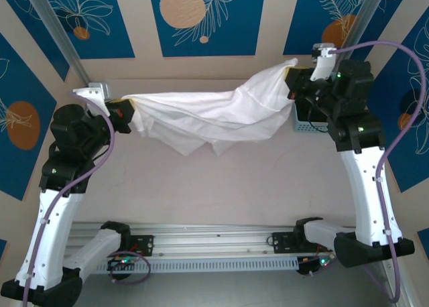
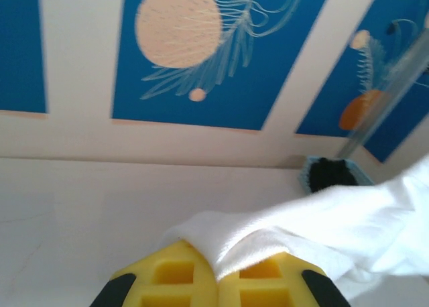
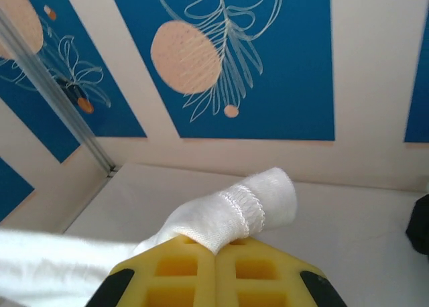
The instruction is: Fold the inside-out t-shirt
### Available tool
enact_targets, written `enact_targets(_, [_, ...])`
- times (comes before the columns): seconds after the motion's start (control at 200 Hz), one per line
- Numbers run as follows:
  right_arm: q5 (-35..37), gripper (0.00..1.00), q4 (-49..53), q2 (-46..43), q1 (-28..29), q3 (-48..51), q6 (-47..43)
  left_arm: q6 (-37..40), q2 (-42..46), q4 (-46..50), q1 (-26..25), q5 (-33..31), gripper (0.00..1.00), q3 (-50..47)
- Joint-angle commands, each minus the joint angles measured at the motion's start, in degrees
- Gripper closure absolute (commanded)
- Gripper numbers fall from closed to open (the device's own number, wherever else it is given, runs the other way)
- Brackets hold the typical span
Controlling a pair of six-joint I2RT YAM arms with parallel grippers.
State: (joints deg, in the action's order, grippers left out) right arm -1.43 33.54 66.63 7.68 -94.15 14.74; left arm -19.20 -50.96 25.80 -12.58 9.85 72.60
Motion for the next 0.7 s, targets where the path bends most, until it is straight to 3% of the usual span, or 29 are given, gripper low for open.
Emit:
enact_targets(0.0, [2.3,0.98,1.4,-1.3,-4.8,-2.8,-0.8,-5.8,-1.5,-4.8,-1.2,14.1,1.00,-0.8])
enact_targets(0.195, [3.6,0.98,-0.5,1.6,-11.4,-8.4,0.4,-5.9,-5.5,-8.5,-14.1,16.0,1.00,-0.1])
enact_targets(0.29, [2.3,0.99,-1.8,6.2,-11.3,-12.7,1.5,-8.0,-8.1,-10.9,-16.5,20.2,1.00,0.0])
enact_targets(0.375, [0.2,0.99,-4.2,12.1,-9.1,-16.0,2.6,-10.5,-9.4,-13.7,-16.4,22.6,1.00,-1.6])
enact_targets(0.5, [-1.5,0.98,-4.0,24.6,-2.7,-23.2,2.0,-12.1,-11.2,-13.7,-15.0,19.7,1.00,-4.6])
enact_targets(0.61, [-4.0,0.95,-2.2,38.7,3.7,-31.2,0.7,-15.8,-13.0,-15.2,-10.7,16.7,1.00,-9.8])
enact_targets(0.695, [-7.2,0.87,4.8,54.8,8.4,-45.5,-1.1,-20.0,-14.2,-19.0,-5.5,15.8,1.00,-16.0])
